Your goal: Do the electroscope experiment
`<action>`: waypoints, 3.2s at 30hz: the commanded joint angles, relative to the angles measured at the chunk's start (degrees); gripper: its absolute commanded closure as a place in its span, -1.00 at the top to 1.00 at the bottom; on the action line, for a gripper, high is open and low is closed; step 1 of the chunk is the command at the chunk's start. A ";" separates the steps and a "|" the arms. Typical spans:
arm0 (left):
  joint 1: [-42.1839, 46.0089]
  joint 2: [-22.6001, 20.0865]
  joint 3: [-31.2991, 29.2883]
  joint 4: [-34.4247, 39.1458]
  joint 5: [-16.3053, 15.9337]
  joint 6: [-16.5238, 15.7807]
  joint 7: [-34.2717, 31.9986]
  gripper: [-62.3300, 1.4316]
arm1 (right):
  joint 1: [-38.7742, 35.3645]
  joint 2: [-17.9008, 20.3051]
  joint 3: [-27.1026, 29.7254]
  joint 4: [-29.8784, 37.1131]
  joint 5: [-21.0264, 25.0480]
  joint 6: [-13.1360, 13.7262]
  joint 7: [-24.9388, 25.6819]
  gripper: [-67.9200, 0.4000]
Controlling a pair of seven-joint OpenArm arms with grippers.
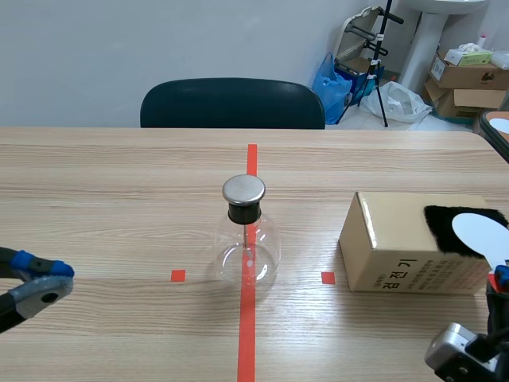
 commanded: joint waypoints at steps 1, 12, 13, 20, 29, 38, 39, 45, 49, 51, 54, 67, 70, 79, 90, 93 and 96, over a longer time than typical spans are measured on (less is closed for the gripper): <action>-0.11 0.85 0.24 -0.50 -0.81 -0.09 -0.90 -0.74 | 0.94 1.14 0.28 0.33 0.37 -3.50 0.24 -0.95; 1.92 0.87 -1.46 -0.52 -9.05 -0.09 -0.90 0.99 | 2.03 2.19 0.26 -1.49 -1.95 -3.50 1.31 -0.95; 2.03 0.85 -1.57 -0.52 -9.42 -0.09 -0.90 0.99 | 2.03 2.19 0.26 -1.70 -2.12 -3.50 1.29 -0.95; 2.03 0.85 -1.57 -0.52 -9.40 -0.09 -0.72 0.99 | 2.03 2.51 0.26 -2.03 -2.58 -3.50 1.49 -0.95; 2.03 0.85 -1.55 -0.52 -13.33 -0.09 5.84 0.97 | 2.03 2.99 0.28 -2.03 -3.19 -3.48 -3.85 -0.95; 2.05 0.83 -1.55 -0.50 -17.40 -0.09 9.81 0.97 | 2.01 3.93 0.24 -2.03 -4.33 -1.07 0.76 -0.95; 2.05 0.81 -1.55 -0.50 -17.70 -0.09 9.81 0.97 | 1.84 3.93 0.33 -2.03 -4.92 -1.03 -2.67 -0.95; 2.05 0.68 -1.55 -0.50 -18.45 -0.09 9.79 0.97 | 1.27 4.39 0.31 -2.03 -6.84 -1.01 4.33 -0.95; 2.03 0.66 -1.55 -0.50 -18.45 -0.09 9.79 0.97 | 1.22 3.58 0.33 -2.03 -6.43 -2.58 -8.22 -0.95; 2.03 0.66 -1.55 -0.50 -18.45 -0.09 9.68 0.97 | 1.07 3.80 0.37 -2.03 -7.06 -1.88 -9.55 -0.95; 2.03 0.68 -1.55 -0.50 -18.45 -0.09 9.49 0.97 | 1.11 4.24 0.37 -2.03 -7.08 -1.86 2.38 -0.95; 2.05 0.52 -1.55 -0.50 -18.47 -0.09 9.14 0.97 | -0.07 4.02 1.68 -2.03 -6.91 -3.48 0.83 -0.95; 2.03 0.50 -1.55 -0.50 -18.47 -0.09 9.14 0.97 | -0.50 3.93 2.67 -2.03 -7.15 -2.01 -2.12 -0.95; 2.03 0.52 -1.44 -0.50 -18.88 -0.09 8.94 0.97 | -0.13 3.78 2.60 -2.03 -6.69 -2.23 -2.82 -0.95; 2.03 0.55 -1.44 -0.50 -18.88 -0.09 8.94 0.97 | 0.48 3.76 2.49 -2.03 -7.26 -0.74 4.09 -0.95; 2.03 0.55 -1.44 -0.50 -18.86 -0.09 8.98 0.97 | 0.13 3.45 2.51 -2.03 -6.93 -0.68 5.88 -0.95; 2.03 0.55 -1.44 -0.50 -18.88 -0.09 8.98 0.97 | -0.04 3.48 2.58 -2.03 -6.93 -0.72 -5.79 -0.95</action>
